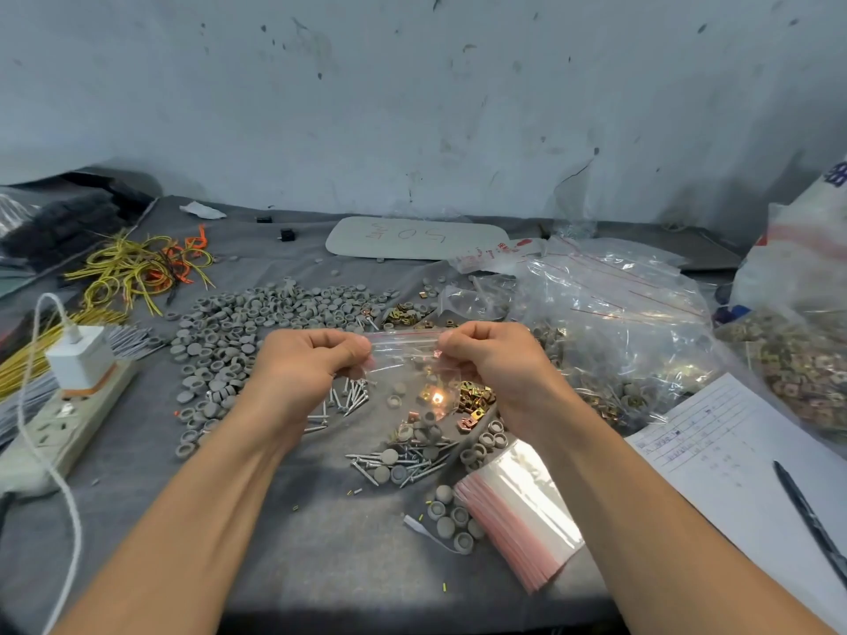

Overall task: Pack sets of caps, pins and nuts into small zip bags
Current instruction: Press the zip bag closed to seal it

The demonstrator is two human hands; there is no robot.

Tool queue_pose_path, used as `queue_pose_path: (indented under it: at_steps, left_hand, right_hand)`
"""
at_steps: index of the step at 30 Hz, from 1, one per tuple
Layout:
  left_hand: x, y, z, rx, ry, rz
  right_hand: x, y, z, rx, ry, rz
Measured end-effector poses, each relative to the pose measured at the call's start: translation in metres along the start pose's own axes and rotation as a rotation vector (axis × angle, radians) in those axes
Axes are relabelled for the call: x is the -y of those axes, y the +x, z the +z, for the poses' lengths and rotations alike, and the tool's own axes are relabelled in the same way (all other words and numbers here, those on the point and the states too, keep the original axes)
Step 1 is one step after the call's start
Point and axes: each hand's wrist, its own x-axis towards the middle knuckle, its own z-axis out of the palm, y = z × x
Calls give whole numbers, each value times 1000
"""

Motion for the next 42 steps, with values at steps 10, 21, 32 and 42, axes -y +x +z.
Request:
queue_pose_path:
  at_steps: [10, 21, 32, 42]
  left_hand:
    - [-5, -5, 22, 139, 33, 42]
    - [-25, -21, 59, 92, -24, 122]
    - [-49, -26, 164, 409, -184, -6]
    - [-15, 35, 271, 278, -132, -133]
  right_hand:
    - [0, -5, -10, -94, 2, -68]
    - [7, -20, -33, 19, -131, -130]
    - [12, -22, -120, -272, 93, -244]
    - [-34, 16, -190, -551, -235, 37]
